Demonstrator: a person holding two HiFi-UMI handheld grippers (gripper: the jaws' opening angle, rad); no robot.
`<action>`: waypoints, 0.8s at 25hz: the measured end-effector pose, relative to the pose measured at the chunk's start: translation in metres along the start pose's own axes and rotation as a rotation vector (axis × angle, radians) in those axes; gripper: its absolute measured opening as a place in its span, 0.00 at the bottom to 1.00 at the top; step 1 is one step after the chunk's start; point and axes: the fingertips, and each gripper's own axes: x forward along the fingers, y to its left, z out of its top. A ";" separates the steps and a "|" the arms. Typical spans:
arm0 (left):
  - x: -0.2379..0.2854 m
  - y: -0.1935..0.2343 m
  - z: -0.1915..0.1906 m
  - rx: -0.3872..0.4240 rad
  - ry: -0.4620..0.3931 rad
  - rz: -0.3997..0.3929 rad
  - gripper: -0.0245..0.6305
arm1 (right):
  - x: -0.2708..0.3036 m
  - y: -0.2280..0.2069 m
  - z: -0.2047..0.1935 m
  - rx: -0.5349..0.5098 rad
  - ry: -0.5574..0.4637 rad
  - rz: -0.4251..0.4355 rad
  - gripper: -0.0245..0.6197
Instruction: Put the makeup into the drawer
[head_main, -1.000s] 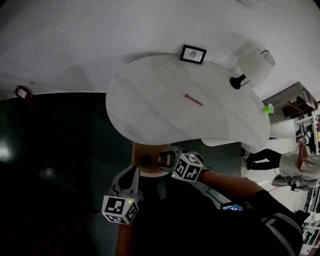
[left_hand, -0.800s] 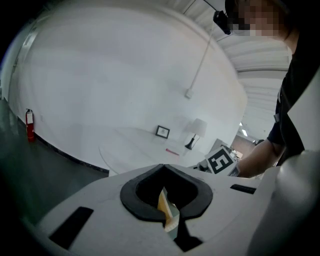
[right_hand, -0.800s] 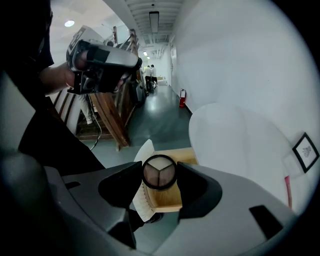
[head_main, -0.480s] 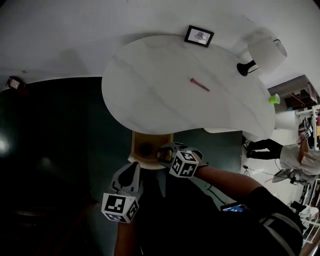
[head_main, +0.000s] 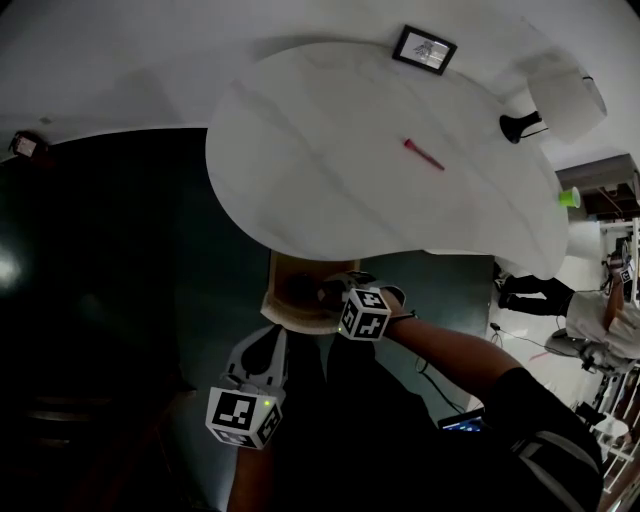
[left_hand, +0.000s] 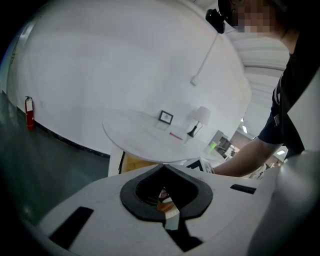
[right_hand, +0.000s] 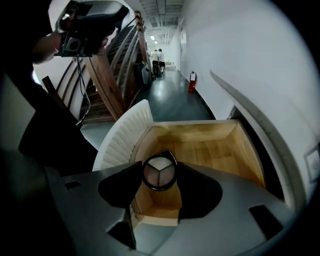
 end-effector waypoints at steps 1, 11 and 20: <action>0.001 0.000 -0.002 -0.005 0.004 0.002 0.05 | 0.005 0.000 -0.002 -0.005 0.004 0.007 0.38; 0.011 0.011 -0.023 -0.063 0.047 0.009 0.05 | 0.046 -0.011 -0.011 -0.046 0.035 0.037 0.38; 0.017 0.017 -0.023 -0.069 0.049 0.017 0.05 | 0.061 -0.008 -0.024 -0.075 0.115 0.039 0.38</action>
